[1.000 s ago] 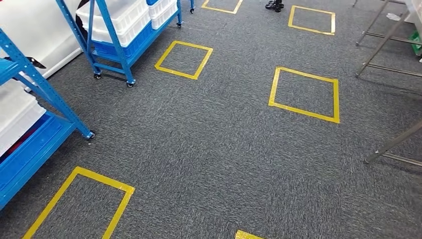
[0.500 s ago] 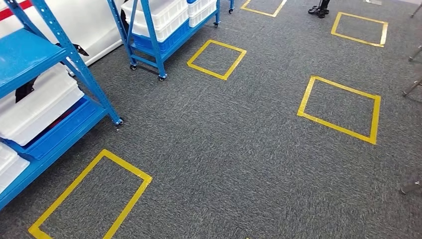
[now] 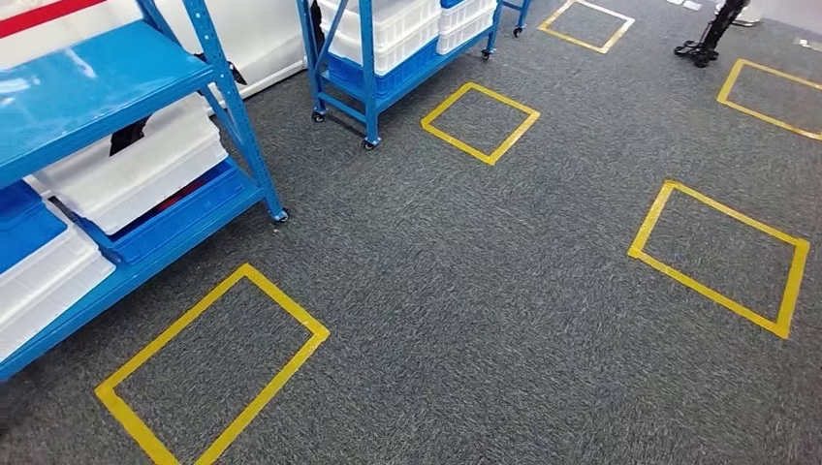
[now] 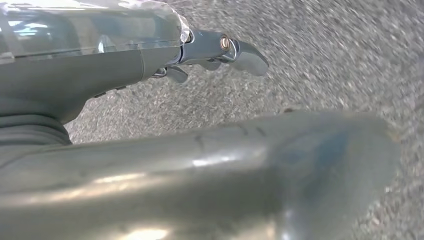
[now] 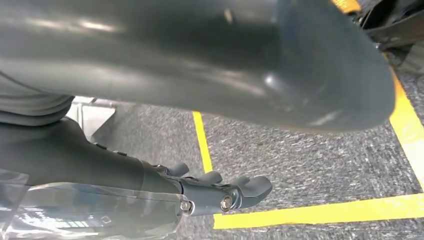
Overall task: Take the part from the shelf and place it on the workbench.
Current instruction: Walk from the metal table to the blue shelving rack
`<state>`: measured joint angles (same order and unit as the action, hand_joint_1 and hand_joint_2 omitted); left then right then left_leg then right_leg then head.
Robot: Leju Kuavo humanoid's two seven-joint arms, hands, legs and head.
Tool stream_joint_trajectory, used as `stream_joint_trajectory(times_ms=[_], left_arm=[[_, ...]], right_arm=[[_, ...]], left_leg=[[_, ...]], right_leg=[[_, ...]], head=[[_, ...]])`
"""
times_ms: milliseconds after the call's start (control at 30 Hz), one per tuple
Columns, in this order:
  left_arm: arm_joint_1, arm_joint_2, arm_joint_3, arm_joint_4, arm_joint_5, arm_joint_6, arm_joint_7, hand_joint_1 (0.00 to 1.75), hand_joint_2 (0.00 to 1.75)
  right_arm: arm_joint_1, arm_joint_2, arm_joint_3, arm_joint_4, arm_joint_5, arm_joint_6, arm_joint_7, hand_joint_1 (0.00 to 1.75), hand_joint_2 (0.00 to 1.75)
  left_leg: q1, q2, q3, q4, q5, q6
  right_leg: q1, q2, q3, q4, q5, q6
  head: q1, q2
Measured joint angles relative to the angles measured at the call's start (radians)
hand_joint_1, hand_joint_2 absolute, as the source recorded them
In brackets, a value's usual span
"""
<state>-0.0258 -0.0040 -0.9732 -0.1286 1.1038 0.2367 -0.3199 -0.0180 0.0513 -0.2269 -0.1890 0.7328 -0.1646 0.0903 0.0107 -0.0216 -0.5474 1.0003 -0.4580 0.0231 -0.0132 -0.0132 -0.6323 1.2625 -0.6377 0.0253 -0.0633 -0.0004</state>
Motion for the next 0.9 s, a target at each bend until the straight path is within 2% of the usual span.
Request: stream_joint_trajectory(times_ms=[33,67,100,167,200,233,300,333,367,400,433,467,500,533,567,600,667,700,733,767,800,833,900], left_arm=[[0.000,0.000,-0.001,0.000,0.000,0.000,0.001,0.00,0.00],[0.001,0.000,-0.001,0.000,0.000,0.000,0.001,0.00,0.00],[0.001,0.000,-0.001,-0.001,0.001,0.000,0.000,0.00,0.00],[0.000,-0.001,-0.001,-0.002,0.003,0.000,-0.002,0.00,0.00],[-0.001,-0.002,-0.001,-0.003,0.005,0.000,-0.003,0.00,0.00],[-0.002,-0.002,-0.001,-0.004,0.006,0.000,-0.004,0.00,0.00],[0.000,-0.001,-0.001,-0.005,0.009,0.000,-0.003,0.00,0.00],[0.001,0.000,-0.001,-0.005,0.012,0.000,-0.003,0.00,0.00],[0.002,0.001,-0.001,-0.006,0.014,0.000,-0.002,0.00,0.00],[0.001,0.002,-0.001,-0.007,0.015,0.000,0.000,0.00,0.00],[-0.001,0.002,-0.001,-0.008,0.016,0.000,0.001,0.00,0.00],[-0.003,0.002,-0.001,-0.009,0.016,0.000,0.003,0.00,0.00],[-0.005,0.002,-0.001,-0.009,0.016,0.000,0.004,0.00,0.00],[-0.006,0.002,-0.001,-0.009,0.016,0.000,0.004,0.00,0.00],[-0.005,0.003,-0.001,-0.010,0.016,-0.001,0.005,0.00,0.00],[-0.005,0.003,-0.001,-0.010,0.016,-0.001,0.005,0.00,0.00],[-0.006,0.004,-0.001,-0.010,0.015,-0.004,0.004,0.00,0.00],[-0.007,0.004,-0.001,-0.010,0.013,-0.007,0.003,0.00,0.00],[-0.008,0.005,-0.001,-0.010,0.011,-0.010,0.000,0.00,0.00],[-0.008,0.005,-0.001,-0.010,0.009,-0.013,-0.002,0.00,0.00],[-0.006,0.005,-0.001,-0.010,0.008,-0.016,-0.004,0.00,0.00],[-0.004,0.004,-0.001,-0.010,0.007,-0.018,-0.006,0.00,0.00],[-0.002,0.004,-0.001,-0.010,0.006,-0.023,-0.008,0.00,0.00]], right_arm=[[0.001,-0.002,-0.002,0.000,0.000,0.000,0.001,0.00,0.00],[0.001,-0.005,-0.004,0.001,0.000,0.001,0.002,0.00,0.00],[0.002,-0.007,-0.006,0.001,0.000,0.001,0.002,0.00,0.00],[0.004,-0.012,-0.007,0.002,0.000,0.002,-0.001,0.00,0.00],[0.005,-0.014,-0.008,0.002,0.001,0.002,-0.004,0.00,0.00],[0.004,-0.016,-0.008,0.003,0.001,0.002,-0.007,0.00,0.00],[-0.002,-0.015,-0.008,0.003,0.003,0.002,-0.013,0.00,0.00],[-0.004,-0.014,-0.008,0.003,0.004,0.002,-0.016,0.00,0.00],[-0.006,-0.014,-0.008,0.003,0.004,0.001,-0.019,0.00,0.00],[-0.006,-0.013,-0.008,0.003,0.004,0.000,-0.022,0.00,0.00],[-0.004,-0.012,-0.008,0.003,0.005,0.000,-0.025,0.00,0.00],[-0.003,-0.012,-0.008,0.003,0.005,-0.001,-0.028,0.00,0.00],[-0.002,-0.012,-0.008,0.003,0.005,-0.001,-0.031,0.00,0.00],[-0.003,-0.012,-0.008,0.003,0.005,-0.001,-0.033,0.00,0.00],[-0.004,-0.012,-0.008,0.003,0.005,-0.001,-0.035,0.00,0.00],[-0.006,-0.011,-0.008,0.003,0.004,-0.001,-0.036,0.00,0.00],[-0.008,-0.009,-0.008,0.003,0.004,-0.001,-0.037,0.00,0.00],[-0.008,-0.008,-0.008,0.003,0.003,0.000,-0.037,0.00,0.00],[-0.009,-0.007,-0.009,0.003,0.002,0.000,-0.037,0.00,0.00],[-0.011,-0.006,-0.009,0.003,0.001,0.001,-0.036,0.00,0.00],[-0.013,-0.005,-0.009,0.003,0.000,0.002,-0.036,0.00,0.00],[-0.015,-0.005,-0.009,0.003,0.000,0.002,-0.035,0.00,0.00],[-0.013,-0.004,-0.009,0.003,0.000,0.004,-0.034,0.00,0.00]], left_leg=[[-0.001,-0.014,0.000,0.000,0.000,0.000],[-0.001,-0.029,0.002,0.001,0.000,0.000],[-0.001,-0.044,0.004,0.001,0.000,0.000],[-0.001,-0.071,0.002,0.004,-0.001,-0.006],[0.000,-0.083,-0.002,0.006,-0.001,-0.011],[0.001,-0.094,-0.006,0.006,0.000,-0.017],[0.004,-0.117,-0.013,0.004,0.004,-0.031],[0.003,-0.111,-0.017,0.009,0.000,-0.037],[0.001,-0.092,-0.027,0.028,-0.013,-0.041],[0.000,-0.063,-0.045,0.068,-0.038,-0.044],[0.000,-0.028,-0.073,0.127,-0.073,-0.046],[0.001,-0.007,-0.106,0.197,-0.107,-0.049],[0.002,0.004,-0.133,0.257,-0.131,-0.052],[0.003,0.010,-0.146,0.287,-0.136,-0.054],[0.003,0.013,-0.139,0.279,-0.121,-0.055],[0.003,0.019,-0.111,0.230,-0.092,-0.054],[-0.002,0.062,-0.031,0.086,-0.032,-0.046],[-0.005,0.081,-0.004,0.034,-0.016,-0.038],[-0.008,0.093,0.009,0.006,-0.011,-0.031],[-0.011,0.091,0.009,-0.001,-0.013,-0.025],[-0.010,0.078,0.007,-0.003,-0.010,-0.018],[-0.009,0.067,0.009,-0.007,-0.007,-0.012],[-0.004,0.046,0.011,-0.015,0.002,-0.001]], right_leg=[[0.000,0.004,-0.013,0.018,0.006,-0.001],[0.000,0.008,-0.008,-0.003,0.033,-0.004],[0.000,0.021,0.012,-0.057,0.074,-0.008],[-0.002,0.077,0.059,-0.183,0.139,-0.017],[-0.002,0.097,0.073,-0.221,0.153,-0.020],[-0.001,0.107,0.078,-0.237,0.155,-0.023],[0.000,0.084,0.079,-0.244,0.158,-0.030],[-0.002,0.071,0.082,-0.249,0.160,-0.036],[-0.004,0.055,0.084,-0.254,0.162,-0.044],[-0.006,0.039,0.086,-0.259,0.164,-0.050],[-0.004,0.024,0.087,-0.260,0.163,-0.054],[-0.002,0.008,0.087,-0.260,0.162,-0.057],[0.001,-0.008,0.087,-0.260,0.160,-0.058],[0.002,-0.024,0.088,-0.260,0.159,-0.058],[0.002,-0.038,0.089,-0.259,0.158,-0.058],[0.002,-0.051,0.091,-0.259,0.156,-0.056],[0.006,-0.073,0.099,-0.257,0.150,-0.049],[0.008,-0.082,0.102,-0.256,0.148,-0.045],[0.010,-0.091,0.106,-0.256,0.145,-0.040],[0.011,-0.100,0.108,-0.256,0.144,-0.034],[0.010,-0.109,0.111,-0.257,0.143,-0.029],[0.008,-0.105,0.113,-0.254,0.139,-0.022],[0.004,-0.060,0.095,-0.208,0.103,-0.010]], head=[[0.000,0.000],[0.000,0.000],[0.000,0.000],[0.000,0.000],[0.000,0.000],[0.000,0.000],[0.000,0.000],[0.000,0.000],[0.000,0.000],[0.000,0.000],[0.000,0.000],[0.000,0.000],[0.000,0.000],[0.000,0.000],[0.000,0.000],[0.000,0.000],[0.000,0.000],[0.000,0.000],[0.000,0.000],[0.000,0.000],[0.000,0.000],[0.000,0.000],[0.000,0.000]])
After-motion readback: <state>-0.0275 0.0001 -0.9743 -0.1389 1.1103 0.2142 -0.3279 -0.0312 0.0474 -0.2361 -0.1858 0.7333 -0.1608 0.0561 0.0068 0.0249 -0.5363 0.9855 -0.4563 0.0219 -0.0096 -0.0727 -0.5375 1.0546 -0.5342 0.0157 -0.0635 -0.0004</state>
